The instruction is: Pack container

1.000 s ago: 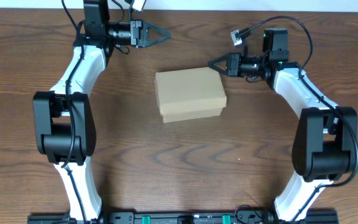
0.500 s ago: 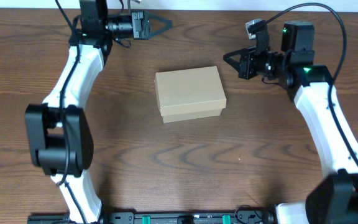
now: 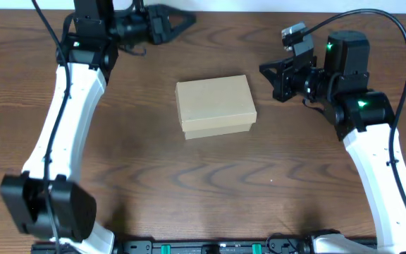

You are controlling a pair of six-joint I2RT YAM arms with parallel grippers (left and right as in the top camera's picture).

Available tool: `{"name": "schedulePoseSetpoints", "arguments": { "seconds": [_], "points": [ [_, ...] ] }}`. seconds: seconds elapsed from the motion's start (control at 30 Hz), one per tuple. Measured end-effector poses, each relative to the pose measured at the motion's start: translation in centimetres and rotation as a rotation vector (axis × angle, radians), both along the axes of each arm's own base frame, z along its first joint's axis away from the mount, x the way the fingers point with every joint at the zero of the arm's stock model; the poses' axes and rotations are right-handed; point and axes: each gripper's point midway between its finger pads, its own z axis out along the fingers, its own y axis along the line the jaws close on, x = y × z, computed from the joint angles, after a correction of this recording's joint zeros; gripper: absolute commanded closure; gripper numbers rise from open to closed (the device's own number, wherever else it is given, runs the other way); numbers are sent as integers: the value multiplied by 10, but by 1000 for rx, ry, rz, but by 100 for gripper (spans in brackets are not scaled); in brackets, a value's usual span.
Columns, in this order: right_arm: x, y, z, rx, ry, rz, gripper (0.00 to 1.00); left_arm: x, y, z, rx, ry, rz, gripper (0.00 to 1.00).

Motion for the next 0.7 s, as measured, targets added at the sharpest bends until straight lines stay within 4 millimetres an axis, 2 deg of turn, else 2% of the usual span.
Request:
{"name": "schedulePoseSetpoints", "arguments": {
  "seconds": [0.07, 0.13, 0.17, 0.2, 0.27, 0.37, 0.57, 0.6, 0.7],
  "points": [
    [-4, -2, -2, -12, 16, -7, 99, -15, 3, -9, 105, 14, 42, 77],
    [-8, -2, -5, -22, 35, -11, 99, -31, 6, -10, 202, -18, 65, 70],
    [-10, -2, -7, -24, 46, -11, 99, -40, 8, -9, 247, -37, 71, 46],
    [-12, -3, -10, -29, 60, -12, 99, -48, 9, -8, 286, -57, 73, 27],
    [-14, -4, -13, -34, 73, -16, 99, -63, 11, -8, 357, -74, 79, 25],
    [-15, -6, -16, -46, 89, -26, 99, -79, 15, -18, 462, -74, 72, 33],
    [-14, -2, -31, -83, 126, -29, 99, -83, 8, -51, 611, -70, 35, 90],
    [-13, 1, -36, -88, 140, -24, 99, -84, 7, -59, 633, -61, 27, 94],
    [-8, 7, -57, -108, 193, -11, 99, -86, 8, -85, 681, -20, 6, 94]
  ]
}}
